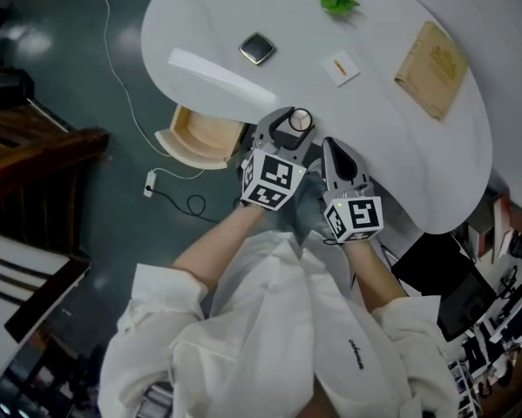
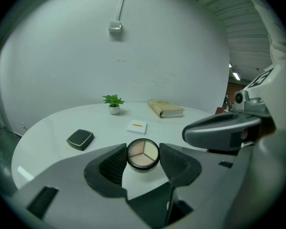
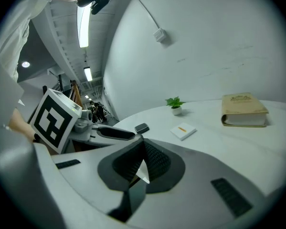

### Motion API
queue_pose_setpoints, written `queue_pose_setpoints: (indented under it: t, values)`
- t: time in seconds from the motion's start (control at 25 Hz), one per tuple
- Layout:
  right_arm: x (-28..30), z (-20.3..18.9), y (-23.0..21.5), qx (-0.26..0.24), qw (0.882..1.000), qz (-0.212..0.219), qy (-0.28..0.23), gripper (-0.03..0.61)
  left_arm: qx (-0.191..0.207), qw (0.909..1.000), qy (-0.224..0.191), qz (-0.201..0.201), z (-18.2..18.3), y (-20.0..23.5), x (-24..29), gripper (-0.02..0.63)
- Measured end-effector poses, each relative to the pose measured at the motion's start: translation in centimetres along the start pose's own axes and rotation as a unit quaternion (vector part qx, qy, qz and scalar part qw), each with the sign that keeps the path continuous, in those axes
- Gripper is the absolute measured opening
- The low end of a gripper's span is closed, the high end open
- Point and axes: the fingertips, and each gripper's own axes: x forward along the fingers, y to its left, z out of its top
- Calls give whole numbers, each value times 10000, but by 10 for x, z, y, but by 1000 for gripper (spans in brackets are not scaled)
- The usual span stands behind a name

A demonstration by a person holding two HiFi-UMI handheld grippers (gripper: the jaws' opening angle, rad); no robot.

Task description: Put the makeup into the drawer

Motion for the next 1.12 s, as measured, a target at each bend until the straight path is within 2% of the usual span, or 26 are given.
queue_pose_setpoints:
  t: [0.2, 0.48, 0.8, 1.12]
  values:
    - [37, -11, 62, -146, 9990, 390, 140, 17, -13, 10000, -40, 27, -21, 41, -49, 227]
    - [88, -34, 135, -330, 9953, 815, 394, 17, -177, 9994, 81, 284, -67, 100, -104, 227]
    - [120, -68, 177, -504, 9904, 1071, 718, 17, -247, 9980, 319, 478, -122, 141, -140, 227]
    - [152, -114, 211, -732, 9808, 1401, 1143, 17, 56, 9970, 747, 217, -178, 166, -145, 227]
